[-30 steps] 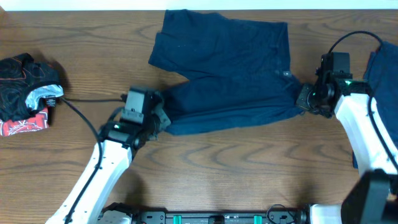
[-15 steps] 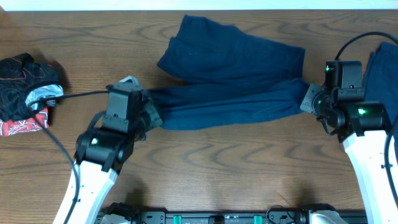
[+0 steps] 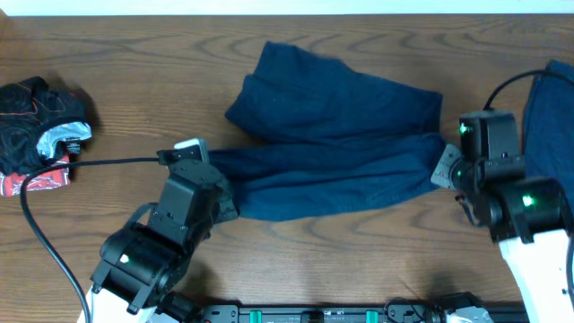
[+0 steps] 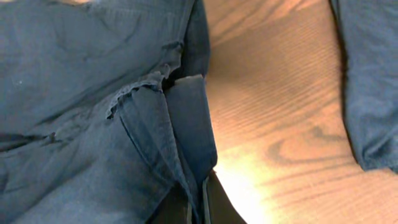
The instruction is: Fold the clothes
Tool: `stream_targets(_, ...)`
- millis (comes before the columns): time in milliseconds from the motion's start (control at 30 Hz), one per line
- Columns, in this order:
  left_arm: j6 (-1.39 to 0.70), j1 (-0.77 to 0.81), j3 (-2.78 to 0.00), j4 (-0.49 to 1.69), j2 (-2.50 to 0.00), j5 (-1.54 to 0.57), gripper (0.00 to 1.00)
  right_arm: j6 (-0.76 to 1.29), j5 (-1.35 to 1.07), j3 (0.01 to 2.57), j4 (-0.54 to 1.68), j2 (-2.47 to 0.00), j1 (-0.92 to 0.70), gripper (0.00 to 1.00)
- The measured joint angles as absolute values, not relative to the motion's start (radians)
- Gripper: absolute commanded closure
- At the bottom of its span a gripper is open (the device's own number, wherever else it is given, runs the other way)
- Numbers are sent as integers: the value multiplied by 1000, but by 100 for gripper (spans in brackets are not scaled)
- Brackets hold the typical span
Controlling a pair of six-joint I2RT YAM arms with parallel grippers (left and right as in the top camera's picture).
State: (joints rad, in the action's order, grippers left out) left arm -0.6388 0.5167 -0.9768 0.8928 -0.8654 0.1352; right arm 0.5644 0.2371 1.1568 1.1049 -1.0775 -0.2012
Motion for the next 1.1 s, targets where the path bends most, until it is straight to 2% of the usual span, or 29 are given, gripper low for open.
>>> stream_targets(233, -677, 588, -977, 914, -867, 214, 94, 654, 295, 1157, 1142, -983, -311, 99)
stream_targets(600, -677, 591, -977, 785, -995, 306, 94, 770, 316, 1158, 1119, -1084, -305, 99)
stream_targets(867, -602, 591, -1156, 759, -1131, 362, 94, 765, 299, 1163, 1072, -1142, -201, 99)
stream_targets(1100, -539, 554, -1250, 724, -1250, 392, 94, 691, 164, 1177, 1014, -1225, -36, 99)
